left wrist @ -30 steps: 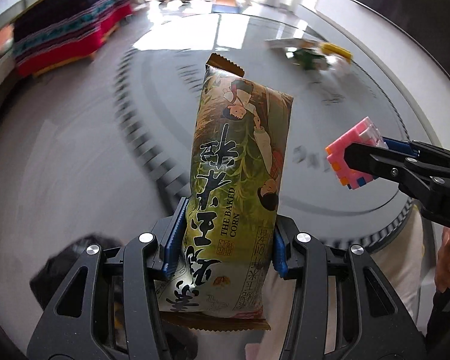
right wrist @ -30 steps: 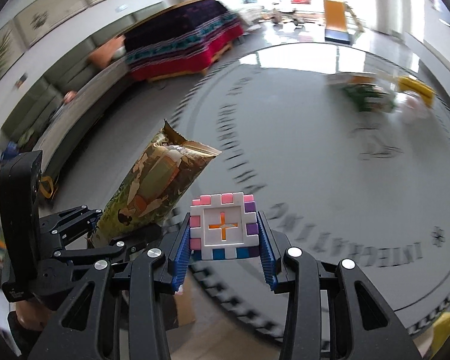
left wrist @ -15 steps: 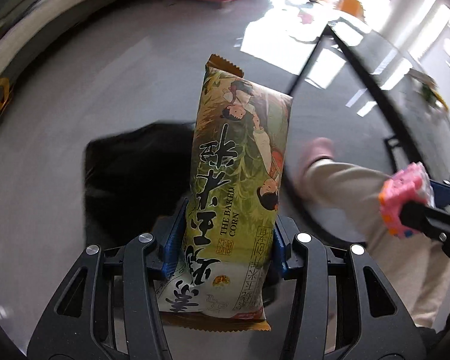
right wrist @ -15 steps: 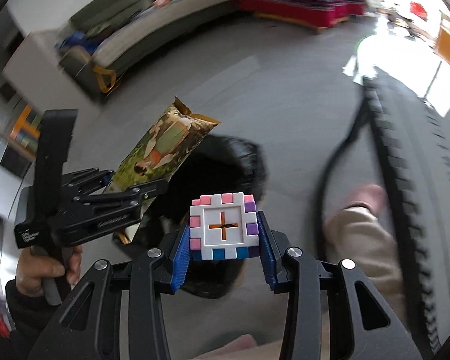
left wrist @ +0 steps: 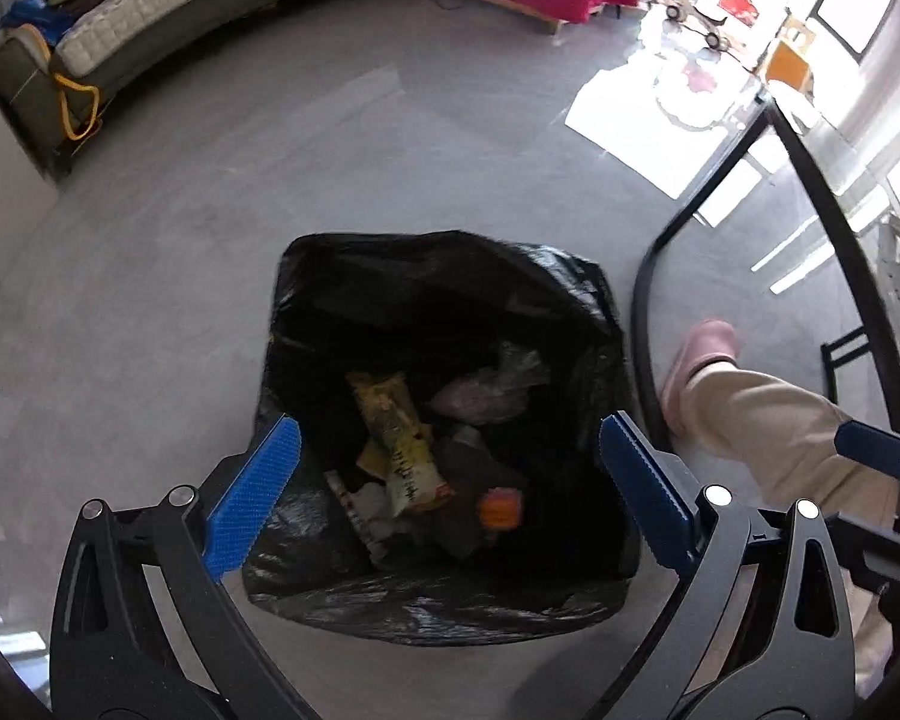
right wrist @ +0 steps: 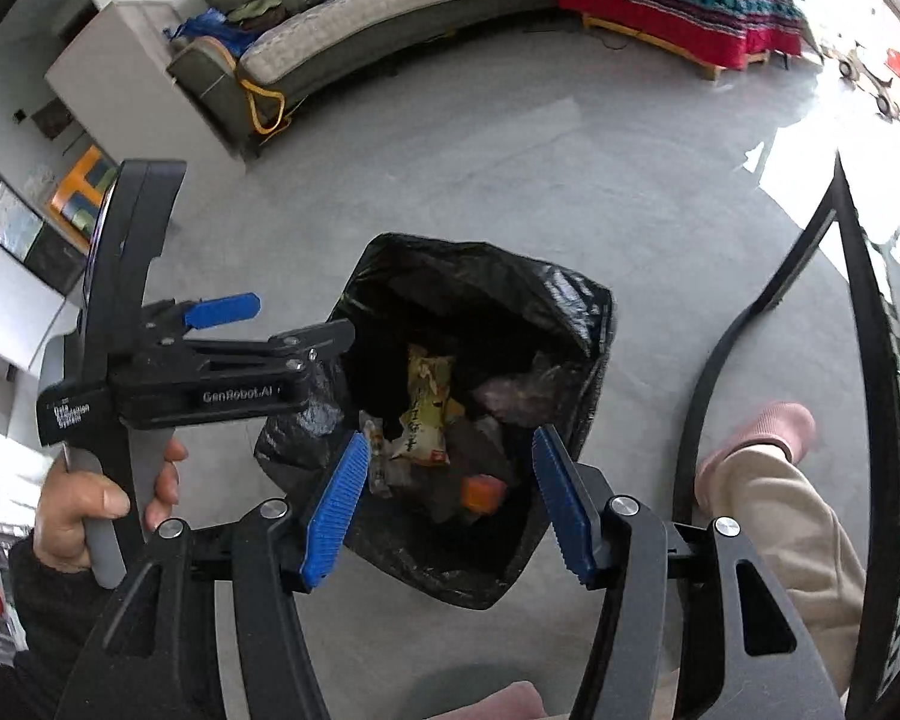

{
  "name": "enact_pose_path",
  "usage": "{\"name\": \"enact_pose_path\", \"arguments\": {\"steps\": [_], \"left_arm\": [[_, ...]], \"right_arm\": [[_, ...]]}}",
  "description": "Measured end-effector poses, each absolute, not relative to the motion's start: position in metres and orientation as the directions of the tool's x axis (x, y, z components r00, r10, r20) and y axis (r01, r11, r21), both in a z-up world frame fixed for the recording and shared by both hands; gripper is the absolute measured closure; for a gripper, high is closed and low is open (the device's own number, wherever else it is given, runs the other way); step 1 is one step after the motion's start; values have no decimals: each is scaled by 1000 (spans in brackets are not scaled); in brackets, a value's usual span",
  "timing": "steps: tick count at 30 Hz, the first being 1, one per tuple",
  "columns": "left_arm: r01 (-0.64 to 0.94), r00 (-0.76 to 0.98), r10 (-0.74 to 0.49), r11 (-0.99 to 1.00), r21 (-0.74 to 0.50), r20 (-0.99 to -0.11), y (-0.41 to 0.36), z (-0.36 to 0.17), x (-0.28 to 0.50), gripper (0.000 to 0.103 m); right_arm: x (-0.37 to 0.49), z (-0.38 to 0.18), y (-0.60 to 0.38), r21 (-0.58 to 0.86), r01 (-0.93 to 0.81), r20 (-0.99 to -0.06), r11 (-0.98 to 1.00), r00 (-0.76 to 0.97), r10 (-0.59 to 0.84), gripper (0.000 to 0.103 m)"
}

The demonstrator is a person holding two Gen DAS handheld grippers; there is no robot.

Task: Collect trash
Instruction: 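Return both tools toward the table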

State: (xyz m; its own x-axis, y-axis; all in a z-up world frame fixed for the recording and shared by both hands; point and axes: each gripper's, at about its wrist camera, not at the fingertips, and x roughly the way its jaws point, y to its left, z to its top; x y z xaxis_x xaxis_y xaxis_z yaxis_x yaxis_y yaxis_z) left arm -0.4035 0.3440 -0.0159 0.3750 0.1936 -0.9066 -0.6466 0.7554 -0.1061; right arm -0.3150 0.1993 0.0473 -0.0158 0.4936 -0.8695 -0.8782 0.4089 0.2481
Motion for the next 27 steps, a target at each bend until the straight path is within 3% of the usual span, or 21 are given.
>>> {"name": "enact_pose_path", "arguments": {"steps": [14, 27], "left_arm": [[-484, 484, 120, 862, -151, -867, 287, 35, -298, 6], [-236, 526, 34, 966, -108, -850, 176, 83, -130, 6]], "right_arm": [[-238, 80, 118, 217, -787, -828, 577, 165, 536, 44], [-111, 106, -24, 213, -544, -793, 811, 389, 469, 44]]}}
